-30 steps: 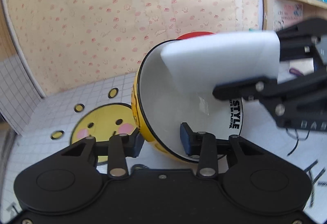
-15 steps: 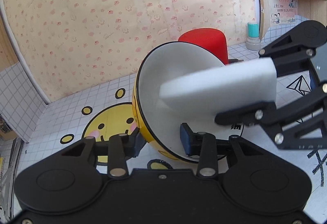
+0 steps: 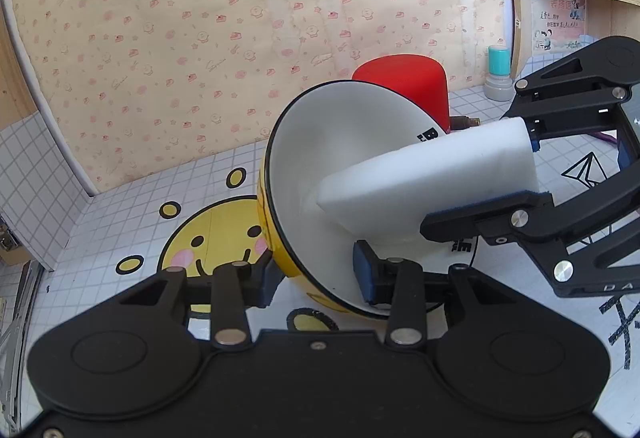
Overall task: Clean bowl
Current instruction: 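Rotate bowl by its rim with left tool while right tool scrubs inside, then tilt bowl further with left tool while right tool rubs sponge along inner wall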
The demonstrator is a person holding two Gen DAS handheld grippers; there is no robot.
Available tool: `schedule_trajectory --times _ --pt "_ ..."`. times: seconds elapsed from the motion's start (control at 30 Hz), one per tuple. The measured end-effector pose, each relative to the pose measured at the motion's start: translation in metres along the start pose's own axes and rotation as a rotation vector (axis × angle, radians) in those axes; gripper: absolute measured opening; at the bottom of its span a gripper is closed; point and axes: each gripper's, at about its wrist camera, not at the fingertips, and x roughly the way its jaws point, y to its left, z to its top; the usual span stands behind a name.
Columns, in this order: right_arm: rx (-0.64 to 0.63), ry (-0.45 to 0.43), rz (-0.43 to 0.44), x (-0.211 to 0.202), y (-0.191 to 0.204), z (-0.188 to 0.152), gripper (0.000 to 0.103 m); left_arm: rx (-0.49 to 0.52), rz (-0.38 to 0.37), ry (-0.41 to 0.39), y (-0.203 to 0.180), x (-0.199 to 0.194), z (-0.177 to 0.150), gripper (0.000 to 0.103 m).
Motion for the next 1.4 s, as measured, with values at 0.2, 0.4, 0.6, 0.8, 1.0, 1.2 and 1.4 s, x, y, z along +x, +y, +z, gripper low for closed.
schedule_trajectory --times 0.2,0.4,0.6,0.8,1.0,1.2,1.4 --pt "0.021 -0.030 -0.010 -0.006 -0.003 0.001 0.059 -0.007 0.008 0.000 -0.001 0.001 0.000 0.041" --pt "0.057 -0.074 0.034 -0.009 -0.005 0.003 0.045 -0.019 0.018 0.000 -0.003 0.000 -0.001 0.041" --pt "0.012 -0.031 0.020 -0.003 0.000 0.003 0.033 -0.031 0.011 0.003 -0.003 -0.001 -0.001 0.041" --pt "0.044 -0.096 -0.007 -0.010 -0.006 0.006 0.020 -0.032 0.016 0.004 -0.005 0.000 0.000 0.042" --pt "0.027 -0.085 -0.075 -0.007 -0.008 0.005 0.020 -0.026 0.023 0.008 -0.008 0.000 0.002 0.043" --pt "0.029 -0.037 0.006 0.000 -0.006 0.002 0.020 -0.021 0.024 0.012 -0.008 0.000 0.002 0.043" --pt "0.070 -0.083 0.042 -0.006 -0.007 0.004 0.020 -0.022 0.027 0.015 -0.009 0.000 0.003 0.043"
